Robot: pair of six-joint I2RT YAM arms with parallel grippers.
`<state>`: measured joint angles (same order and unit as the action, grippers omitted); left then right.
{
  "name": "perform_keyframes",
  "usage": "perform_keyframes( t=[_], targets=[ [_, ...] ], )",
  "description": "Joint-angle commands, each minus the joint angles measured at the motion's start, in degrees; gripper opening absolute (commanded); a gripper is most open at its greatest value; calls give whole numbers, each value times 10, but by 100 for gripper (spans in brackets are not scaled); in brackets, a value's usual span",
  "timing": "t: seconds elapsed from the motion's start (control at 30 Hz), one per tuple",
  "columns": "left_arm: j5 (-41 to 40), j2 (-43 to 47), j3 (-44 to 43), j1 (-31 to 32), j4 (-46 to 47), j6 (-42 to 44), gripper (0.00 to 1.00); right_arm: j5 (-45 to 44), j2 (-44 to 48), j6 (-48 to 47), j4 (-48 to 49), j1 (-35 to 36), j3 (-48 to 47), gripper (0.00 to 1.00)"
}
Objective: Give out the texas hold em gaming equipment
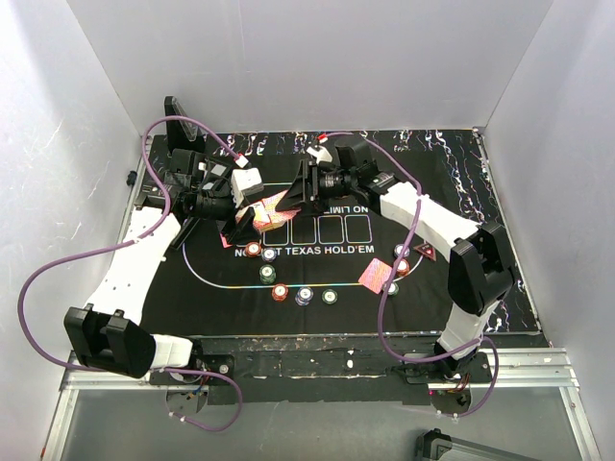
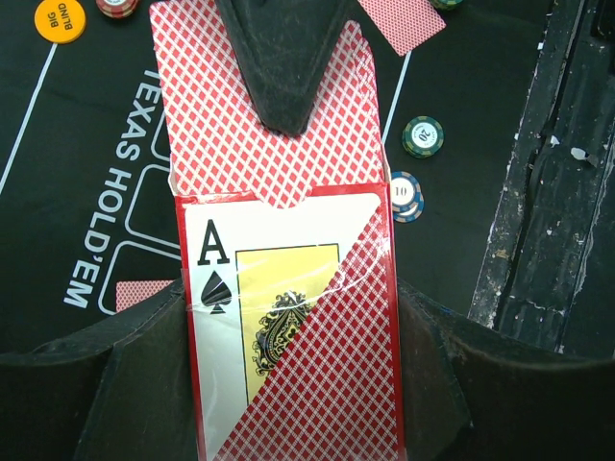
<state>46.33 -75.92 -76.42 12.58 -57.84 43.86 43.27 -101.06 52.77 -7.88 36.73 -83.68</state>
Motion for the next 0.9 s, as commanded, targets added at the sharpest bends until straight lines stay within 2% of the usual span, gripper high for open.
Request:
perform_keyframes(
  t=[0.0,0.3,0.5,0.73,0.87],
  targets=[
    [29,35,-9,2,21,0,0,-4,31,6,23,-11,16,58],
    [30,36,-7,3,21,0,0,-14,62,1,16,-27,24,36],
    [33,35,-9,2,21,-1,0,-34,81,-21,-17,-41,16,29],
    [33,37,-7,3,19,-1,0,-48,89,-45,-46,-52,0,27],
    [34,40,-7,3,16,-1,0,-49,95,-44,-46,-66,2,19]
  ],
)
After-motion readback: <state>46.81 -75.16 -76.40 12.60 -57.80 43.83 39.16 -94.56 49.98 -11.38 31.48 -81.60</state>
